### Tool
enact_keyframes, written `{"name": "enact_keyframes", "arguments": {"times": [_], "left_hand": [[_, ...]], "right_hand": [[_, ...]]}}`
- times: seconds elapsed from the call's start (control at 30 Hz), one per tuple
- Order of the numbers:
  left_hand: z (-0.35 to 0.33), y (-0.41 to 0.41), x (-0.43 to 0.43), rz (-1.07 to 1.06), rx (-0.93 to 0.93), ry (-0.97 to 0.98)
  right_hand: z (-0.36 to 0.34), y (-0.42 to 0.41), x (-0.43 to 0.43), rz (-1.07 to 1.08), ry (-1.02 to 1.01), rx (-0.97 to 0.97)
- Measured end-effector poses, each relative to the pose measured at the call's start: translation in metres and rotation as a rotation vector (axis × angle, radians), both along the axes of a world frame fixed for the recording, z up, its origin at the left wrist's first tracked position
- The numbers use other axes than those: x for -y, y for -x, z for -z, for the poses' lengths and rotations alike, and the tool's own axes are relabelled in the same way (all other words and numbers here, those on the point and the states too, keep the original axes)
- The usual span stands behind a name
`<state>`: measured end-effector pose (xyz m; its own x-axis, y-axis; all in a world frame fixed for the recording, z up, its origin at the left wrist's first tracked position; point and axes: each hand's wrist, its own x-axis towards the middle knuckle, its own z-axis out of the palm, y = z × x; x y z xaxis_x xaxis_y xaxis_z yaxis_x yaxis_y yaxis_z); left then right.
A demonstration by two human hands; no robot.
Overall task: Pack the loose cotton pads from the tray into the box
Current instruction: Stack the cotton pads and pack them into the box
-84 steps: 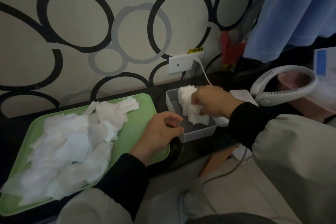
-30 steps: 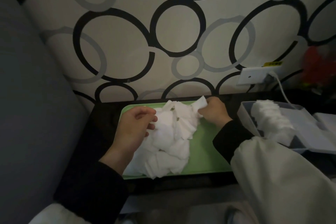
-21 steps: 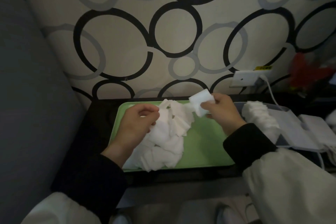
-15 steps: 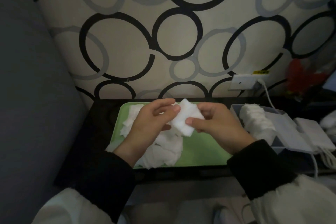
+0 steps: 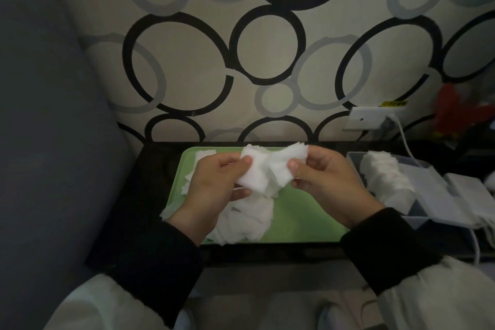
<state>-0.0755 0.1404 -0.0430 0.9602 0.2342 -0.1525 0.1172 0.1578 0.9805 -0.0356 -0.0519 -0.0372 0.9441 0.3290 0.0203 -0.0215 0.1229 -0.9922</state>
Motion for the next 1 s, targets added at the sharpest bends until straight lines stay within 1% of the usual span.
{"name": "enact_keyframes", "arguments": {"times": [0.07, 0.13, 0.27, 0.47, 0.57, 0.63, 0.7, 0.73, 0.77, 0.9, 0.93, 1.0], "left_hand": [[0.001, -0.001, 0.004, 0.036, 0.016, -0.058], [0.001, -0.002, 0.008, 0.077, 0.029, -0.087], [0.001, -0.003, 0.011, 0.125, 0.046, -0.091], [0.005, -0.002, 0.008, 0.186, 0.002, -0.156], [0.004, -0.003, 0.008, 0.167, -0.023, -0.148], [0.003, -0.002, 0.007, 0.184, -0.014, -0.142], [0.003, 0.0, 0.005, 0.233, 0.02, -0.189], [0.004, 0.001, 0.003, 0.225, 0.031, -0.213], [0.005, 0.0, 0.001, 0.182, 0.04, -0.229], [0.012, -0.01, -0.021, -0.166, 0.098, -0.308], [0.012, -0.011, -0.028, -0.233, 0.107, -0.285], [0.015, -0.013, -0.042, -0.311, 0.104, -0.217]], "right_hand": [[0.0, -0.001, -0.002, -0.071, 0.048, 0.034], [0.001, -0.003, -0.004, -0.102, 0.157, 0.084], [-0.001, -0.008, -0.006, -0.073, 0.303, 0.119], [0.003, -0.013, -0.008, -0.052, 0.388, 0.088], [0.004, -0.013, -0.01, -0.041, 0.407, 0.08], [0.005, -0.012, -0.013, -0.044, 0.424, 0.083], [0.008, -0.011, -0.018, -0.034, 0.444, 0.093], [0.01, -0.011, -0.02, -0.004, 0.457, 0.109], [0.014, -0.013, -0.022, 0.049, 0.47, 0.127], [0.033, -0.03, -0.019, 0.361, 0.54, 0.191], [0.038, -0.034, -0.017, 0.392, 0.563, 0.211], [0.045, -0.038, -0.017, 0.371, 0.611, 0.253]]}}
